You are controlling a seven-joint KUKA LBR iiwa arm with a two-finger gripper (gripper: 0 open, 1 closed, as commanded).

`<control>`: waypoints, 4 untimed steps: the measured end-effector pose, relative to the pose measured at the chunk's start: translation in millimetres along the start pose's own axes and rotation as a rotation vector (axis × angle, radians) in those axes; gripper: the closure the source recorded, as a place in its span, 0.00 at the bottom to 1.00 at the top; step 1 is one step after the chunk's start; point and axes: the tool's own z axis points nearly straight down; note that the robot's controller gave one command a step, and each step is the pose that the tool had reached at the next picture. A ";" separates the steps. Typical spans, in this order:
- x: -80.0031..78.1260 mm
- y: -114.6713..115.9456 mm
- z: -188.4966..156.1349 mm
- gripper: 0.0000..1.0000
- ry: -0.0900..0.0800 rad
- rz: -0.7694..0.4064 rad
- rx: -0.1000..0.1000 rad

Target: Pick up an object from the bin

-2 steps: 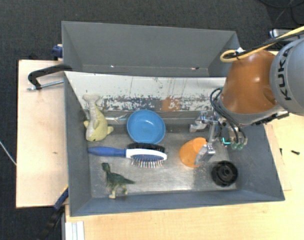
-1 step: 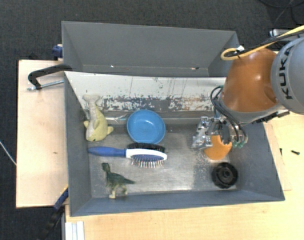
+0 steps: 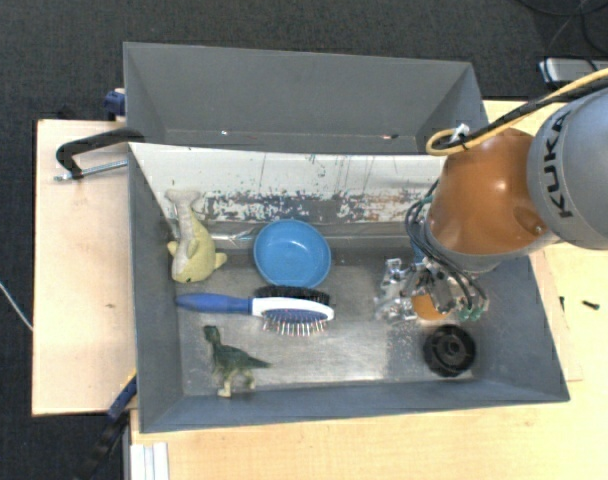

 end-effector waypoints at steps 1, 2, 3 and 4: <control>-0.6 -0.3 -0.7 0.00 -0.002 0.000 0.001; -41.3 66.5 -45.7 0.00 -0.012 0.207 -0.002; -47.4 104.2 42.2 0.00 -0.008 0.058 0.003; -40.1 116.8 42.0 0.00 -0.017 -0.117 0.006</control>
Offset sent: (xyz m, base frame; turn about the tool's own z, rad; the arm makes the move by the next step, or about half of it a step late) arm 0.0000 0.0000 0.0000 0.0000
